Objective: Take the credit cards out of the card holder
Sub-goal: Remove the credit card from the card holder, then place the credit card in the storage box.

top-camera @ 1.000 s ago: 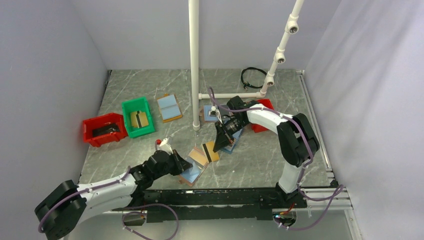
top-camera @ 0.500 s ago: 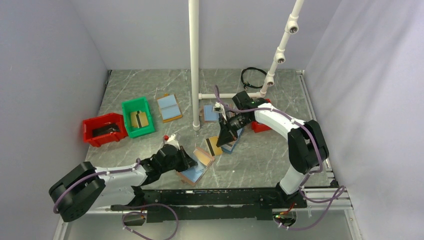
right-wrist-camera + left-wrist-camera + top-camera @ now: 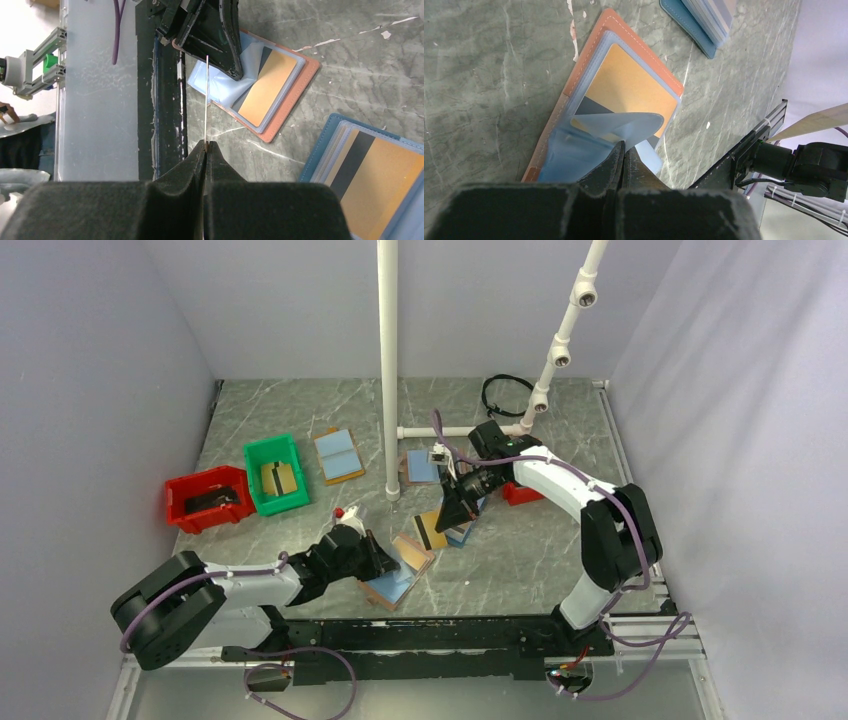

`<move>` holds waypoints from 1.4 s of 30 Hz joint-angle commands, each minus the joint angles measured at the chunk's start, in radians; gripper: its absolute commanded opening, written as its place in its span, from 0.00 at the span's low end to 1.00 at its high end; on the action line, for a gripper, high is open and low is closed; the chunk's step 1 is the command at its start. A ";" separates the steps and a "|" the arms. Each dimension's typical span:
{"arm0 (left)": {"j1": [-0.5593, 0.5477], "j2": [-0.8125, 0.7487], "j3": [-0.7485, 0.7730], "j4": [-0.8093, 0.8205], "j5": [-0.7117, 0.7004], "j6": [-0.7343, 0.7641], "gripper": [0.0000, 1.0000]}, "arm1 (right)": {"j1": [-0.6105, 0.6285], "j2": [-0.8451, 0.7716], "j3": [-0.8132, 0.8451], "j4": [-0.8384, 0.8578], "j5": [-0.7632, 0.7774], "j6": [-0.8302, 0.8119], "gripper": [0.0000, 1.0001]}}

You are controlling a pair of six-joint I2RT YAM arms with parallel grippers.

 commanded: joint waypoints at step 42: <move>0.003 0.146 0.244 -0.230 0.047 0.137 0.04 | -0.056 -0.063 0.006 -0.011 -0.028 -0.038 0.00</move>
